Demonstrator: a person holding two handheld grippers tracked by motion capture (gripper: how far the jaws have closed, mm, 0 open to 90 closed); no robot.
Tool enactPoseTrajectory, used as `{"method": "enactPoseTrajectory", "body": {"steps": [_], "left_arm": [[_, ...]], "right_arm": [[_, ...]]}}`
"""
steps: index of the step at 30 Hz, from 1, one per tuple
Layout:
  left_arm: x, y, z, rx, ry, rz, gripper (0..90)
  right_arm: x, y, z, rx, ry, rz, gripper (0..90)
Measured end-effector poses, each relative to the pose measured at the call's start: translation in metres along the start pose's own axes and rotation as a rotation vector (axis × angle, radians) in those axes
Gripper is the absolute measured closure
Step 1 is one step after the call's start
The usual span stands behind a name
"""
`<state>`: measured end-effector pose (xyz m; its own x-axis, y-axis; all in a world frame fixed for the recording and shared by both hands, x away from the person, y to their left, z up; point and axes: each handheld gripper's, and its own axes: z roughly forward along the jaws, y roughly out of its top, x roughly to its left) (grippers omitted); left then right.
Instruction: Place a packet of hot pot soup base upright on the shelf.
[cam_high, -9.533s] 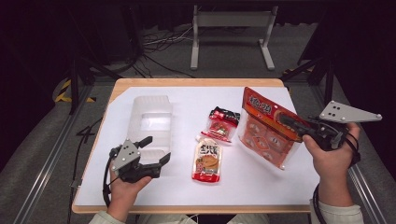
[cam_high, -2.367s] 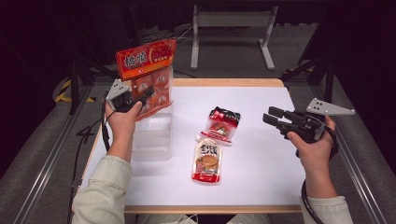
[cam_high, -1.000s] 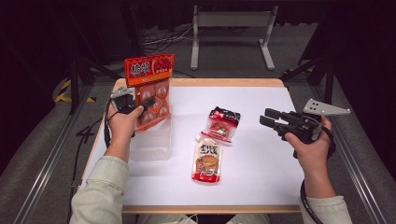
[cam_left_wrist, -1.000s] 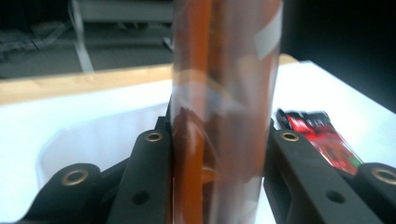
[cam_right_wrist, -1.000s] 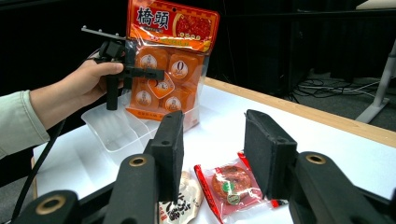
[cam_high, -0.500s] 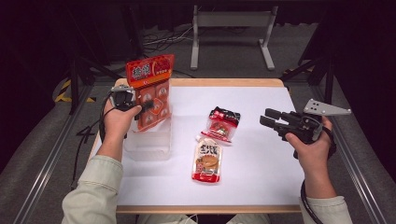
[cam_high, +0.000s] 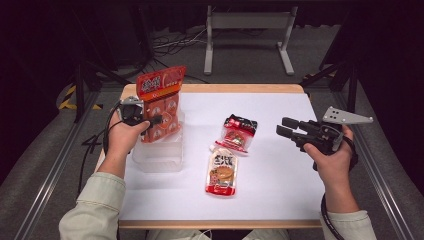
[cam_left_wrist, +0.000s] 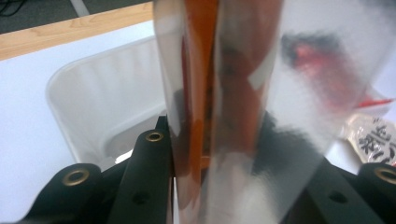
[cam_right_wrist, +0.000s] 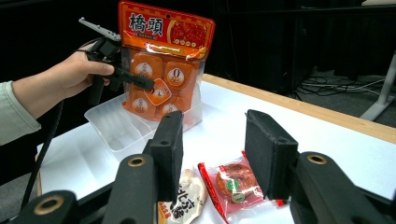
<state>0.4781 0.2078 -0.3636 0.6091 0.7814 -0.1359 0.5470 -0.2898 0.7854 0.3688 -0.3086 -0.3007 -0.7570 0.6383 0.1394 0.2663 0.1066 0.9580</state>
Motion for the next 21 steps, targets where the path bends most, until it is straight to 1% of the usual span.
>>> {"method": "enactPoseTrajectory", "body": {"steps": [2, 3, 5, 6, 7, 8, 10, 11, 12, 14, 15, 16, 17, 18, 19, 20, 21], "left_arm": [[-0.002, -0.003, 0.001, 0.0, -0.013, 0.009, 70.1], [-0.001, -0.01, 0.002, 0.017, -0.025, 0.007, 70.1], [0.004, -0.019, 0.001, 0.003, -0.054, -0.025, 69.8], [0.007, -0.024, 0.002, -0.014, -0.071, -0.048, 69.8], [0.007, -0.024, 0.002, -0.014, -0.071, -0.048, 69.8], [0.008, -0.027, 0.002, -0.025, -0.076, -0.068, 69.8], [0.009, -0.028, 0.002, -0.029, -0.077, -0.07, 69.8], [0.007, -0.027, 0.002, -0.025, -0.073, -0.066, 69.8], [0.006, -0.026, 0.003, -0.024, -0.065, -0.054, 69.8], [0.006, -0.026, 0.003, -0.028, -0.045, -0.057, 68.7], [0.005, -0.026, 0.003, -0.036, -0.043, -0.063, 67.9], [0.005, -0.026, 0.002, -0.055, -0.041, -0.066, 67.1], [0.005, -0.026, 0.001, -0.064, -0.019, -0.065, 65.0], [0.005, -0.026, 0.0, -0.067, 0.0, -0.069, 60.2], [0.004, -0.026, -0.003, -0.083, 0.035, -0.087, 55.3], [0.005, -0.025, -0.006, -0.095, 0.063, -0.072, 47.0], [0.005, -0.024, -0.008, -0.109, 0.079, -0.075, 40.5]], "right_arm": [[0.0, 0.0, 0.0, 0.004, 0.003, 0.0, 57.9], [0.001, 0.0, 0.0, 0.005, 0.002, -0.001, 57.9], [0.001, 0.0, 0.0, 0.004, 0.004, -0.004, 57.9], [0.001, 0.0, 0.0, 0.005, 0.004, -0.003, 57.9], [0.001, -0.001, 0.0, 0.006, 0.004, 0.0, 57.9], [0.001, -0.001, 0.0, 0.006, 0.004, 0.0, 57.9], [0.0, -0.001, 0.002, 0.011, 0.004, 0.002, 57.9], [0.0, -0.002, 0.002, 0.011, 0.005, -0.001, 57.9], [0.001, -0.002, 0.003, 0.013, 0.006, 0.002, 57.9], [0.001, -0.001, 0.003, 0.012, 0.006, -0.001, 57.8], [0.001, -0.001, 0.003, 0.011, 0.006, -0.001, 57.8], [0.0, -0.001, 0.003, 0.01, 0.004, -0.002, 57.8], [0.0, -0.002, 0.003, 0.01, 0.003, 0.0, 57.8], [0.0, -0.002, 0.003, 0.012, 0.002, 0.001, 57.7], [0.0, -0.002, 0.003, 0.013, 0.003, 0.002, 57.6], [0.0, -0.002, 0.003, 0.014, 0.004, 0.002, 57.6], [0.0, -0.002, 0.004, 0.014, 0.004, 0.001, 57.5]]}}
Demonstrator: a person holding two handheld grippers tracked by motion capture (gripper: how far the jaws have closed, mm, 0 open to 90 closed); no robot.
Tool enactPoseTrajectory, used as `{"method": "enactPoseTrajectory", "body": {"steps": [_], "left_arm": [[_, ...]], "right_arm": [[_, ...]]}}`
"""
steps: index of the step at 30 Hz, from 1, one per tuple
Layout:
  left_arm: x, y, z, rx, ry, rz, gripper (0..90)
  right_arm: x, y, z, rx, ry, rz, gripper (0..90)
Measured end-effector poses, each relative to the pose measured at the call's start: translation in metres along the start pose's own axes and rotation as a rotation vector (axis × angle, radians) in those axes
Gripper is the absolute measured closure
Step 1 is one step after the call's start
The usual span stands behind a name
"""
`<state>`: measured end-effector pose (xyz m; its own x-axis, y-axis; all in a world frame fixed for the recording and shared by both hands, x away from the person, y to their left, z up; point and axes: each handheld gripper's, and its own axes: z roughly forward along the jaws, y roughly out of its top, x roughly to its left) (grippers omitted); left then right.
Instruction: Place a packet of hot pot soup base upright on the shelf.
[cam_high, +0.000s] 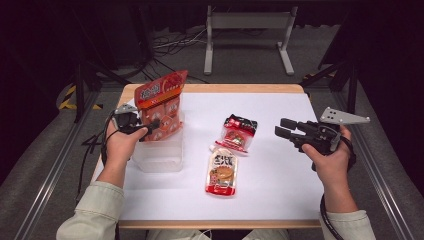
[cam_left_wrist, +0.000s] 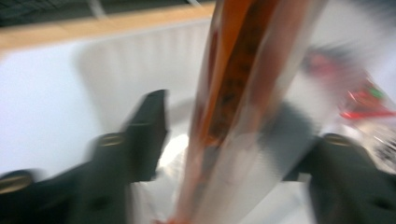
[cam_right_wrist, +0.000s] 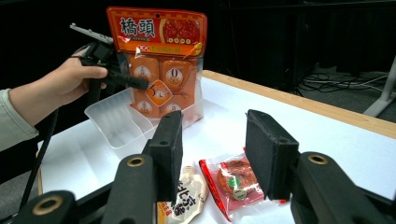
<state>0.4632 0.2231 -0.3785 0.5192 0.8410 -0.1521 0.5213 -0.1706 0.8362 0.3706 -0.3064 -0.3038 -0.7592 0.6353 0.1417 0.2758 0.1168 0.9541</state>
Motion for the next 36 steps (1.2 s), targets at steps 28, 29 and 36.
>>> {"method": "enactPoseTrajectory", "body": {"steps": [28, 29, 36], "left_arm": [[-0.04, -0.033, -0.087, -0.121, 0.017, 0.081, 10.3], [-0.041, -0.034, -0.09, -0.116, -0.01, 0.08, 10.0], [-0.048, -0.037, -0.1, -0.124, -0.077, 0.079, 9.9]], "right_arm": [[-0.002, -0.004, 0.002, 0.016, -0.022, -0.001, 55.4], [-0.002, -0.004, 0.002, 0.015, -0.021, -0.001, 55.3], [-0.002, -0.005, 0.003, 0.016, -0.023, -0.005, 54.1]]}}
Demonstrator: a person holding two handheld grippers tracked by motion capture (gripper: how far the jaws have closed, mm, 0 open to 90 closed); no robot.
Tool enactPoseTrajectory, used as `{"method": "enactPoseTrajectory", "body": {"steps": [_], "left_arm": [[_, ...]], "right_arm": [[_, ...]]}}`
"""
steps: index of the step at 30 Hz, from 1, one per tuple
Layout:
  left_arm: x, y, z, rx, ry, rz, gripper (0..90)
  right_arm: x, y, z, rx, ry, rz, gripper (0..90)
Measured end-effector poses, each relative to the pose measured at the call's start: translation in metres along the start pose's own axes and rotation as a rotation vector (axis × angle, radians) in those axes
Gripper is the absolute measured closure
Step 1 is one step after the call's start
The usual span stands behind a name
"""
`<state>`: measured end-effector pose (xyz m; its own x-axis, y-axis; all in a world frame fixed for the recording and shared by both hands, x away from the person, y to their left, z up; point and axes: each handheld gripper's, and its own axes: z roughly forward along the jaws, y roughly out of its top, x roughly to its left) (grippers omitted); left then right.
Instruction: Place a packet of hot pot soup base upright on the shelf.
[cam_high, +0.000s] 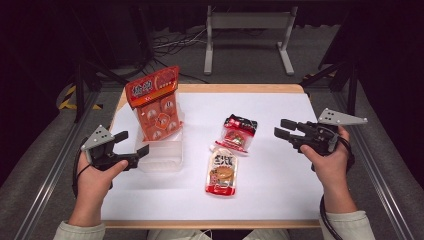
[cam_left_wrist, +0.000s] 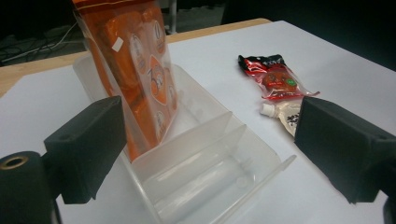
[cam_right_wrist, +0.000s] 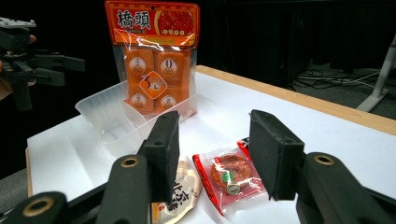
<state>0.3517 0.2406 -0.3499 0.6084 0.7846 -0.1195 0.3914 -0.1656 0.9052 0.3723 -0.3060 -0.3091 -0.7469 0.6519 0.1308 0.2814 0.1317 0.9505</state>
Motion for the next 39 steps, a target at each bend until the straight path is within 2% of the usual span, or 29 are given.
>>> {"method": "enactPoseTrajectory", "body": {"steps": [7, 9, 10, 11, 15, 23, 27, 28, 35, 39], "left_arm": [[0.0, -0.002, -0.004, 0.014, -0.049, -0.009, 10.4], [0.001, -0.003, -0.004, 0.015, -0.058, -0.014, 10.5], [0.001, -0.004, -0.004, 0.017, -0.061, -0.014, 10.6], [0.0, -0.004, -0.003, 0.02, -0.062, -0.015, 10.6], [-0.003, -0.004, -0.003, 0.02, -0.07, -0.006, 10.5], [-0.006, -0.007, -0.005, 0.044, -0.066, 0.001, 9.9], [-0.006, -0.009, -0.007, 0.046, -0.063, 0.003, 9.3], [-0.007, -0.009, -0.008, 0.046, -0.063, 0.002, 9.3], [-0.007, -0.01, -0.005, 0.056, -0.063, 0.006, 9.3], [-0.007, -0.01, -0.003, 0.065, -0.064, 0.009, 9.3]], "right_arm": [[-0.003, -0.001, 0.013, 0.036, 0.011, 0.0, 53.4], [-0.007, 0.0, 0.019, 0.047, 0.009, 0.001, 50.4], [-0.012, 0.0, 0.027, 0.064, -0.006, -0.006, 47.9], [-0.012, 0.0, 0.027, 0.064, -0.006, -0.006, 47.9], [-0.026, -0.004, 0.046, 0.112, -0.037, -0.008, 46.3], [-0.06, -0.016, 0.079, 0.196, -0.081, 0.05, 45.1], [-0.07, -0.021, 0.089, 0.21, -0.098, 0.068, 45.2], [-0.077, -0.025, 0.096, 0.216, -0.107, 0.089, 45.1], [-0.091, -0.036, 0.108, 0.217, -0.129, 0.117, 45.0], [-0.097, -0.043, 0.113, 0.232, -0.141, 0.116, 44.2]]}}
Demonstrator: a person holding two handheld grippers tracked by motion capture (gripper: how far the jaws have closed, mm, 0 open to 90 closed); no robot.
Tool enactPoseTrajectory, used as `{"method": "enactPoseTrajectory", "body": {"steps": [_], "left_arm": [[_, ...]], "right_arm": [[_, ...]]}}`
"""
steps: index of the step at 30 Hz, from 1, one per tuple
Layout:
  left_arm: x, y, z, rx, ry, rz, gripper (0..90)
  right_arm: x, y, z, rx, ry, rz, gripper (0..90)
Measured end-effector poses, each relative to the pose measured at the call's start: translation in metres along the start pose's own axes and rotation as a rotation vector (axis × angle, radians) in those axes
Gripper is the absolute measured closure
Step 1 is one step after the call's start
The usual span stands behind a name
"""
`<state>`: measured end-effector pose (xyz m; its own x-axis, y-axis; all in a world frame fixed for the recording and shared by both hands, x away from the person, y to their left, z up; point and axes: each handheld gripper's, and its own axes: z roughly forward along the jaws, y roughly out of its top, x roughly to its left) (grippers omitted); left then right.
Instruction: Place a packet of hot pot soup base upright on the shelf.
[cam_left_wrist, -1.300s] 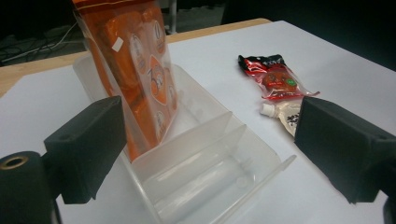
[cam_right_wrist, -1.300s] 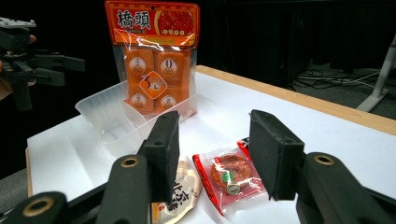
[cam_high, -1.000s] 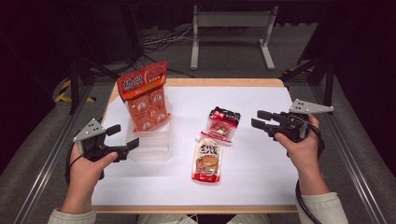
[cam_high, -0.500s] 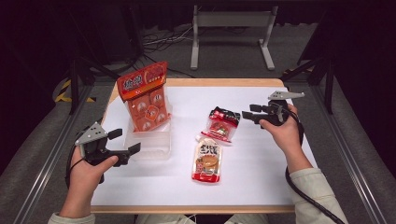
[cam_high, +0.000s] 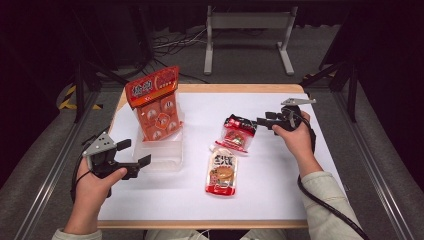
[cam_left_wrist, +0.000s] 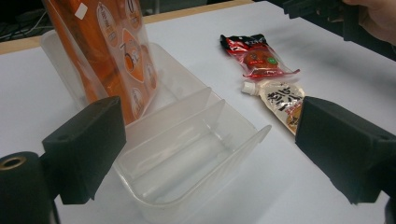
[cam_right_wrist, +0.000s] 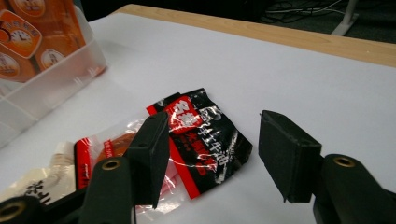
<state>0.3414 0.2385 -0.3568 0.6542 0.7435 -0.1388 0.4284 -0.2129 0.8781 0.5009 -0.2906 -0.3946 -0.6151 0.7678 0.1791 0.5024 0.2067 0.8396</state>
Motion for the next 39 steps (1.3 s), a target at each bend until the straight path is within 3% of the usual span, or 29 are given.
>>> {"method": "enactPoseTrajectory", "body": {"steps": [17, 22, 39], "left_arm": [[0.001, -0.001, 0.007, 0.013, -0.017, -0.002, 9.2], [0.002, -0.002, 0.008, 0.028, -0.003, 0.003, 9.2], [0.003, -0.004, 0.01, 0.057, 0.003, 0.009, 8.9]], "right_arm": [[-0.012, -0.014, 0.035, 0.085, 0.015, 0.035, 39.5], [-0.017, -0.018, 0.043, 0.111, 0.016, 0.056, 39.0], [-0.016, -0.018, 0.055, 0.147, 0.035, 0.096, 34.8]]}}
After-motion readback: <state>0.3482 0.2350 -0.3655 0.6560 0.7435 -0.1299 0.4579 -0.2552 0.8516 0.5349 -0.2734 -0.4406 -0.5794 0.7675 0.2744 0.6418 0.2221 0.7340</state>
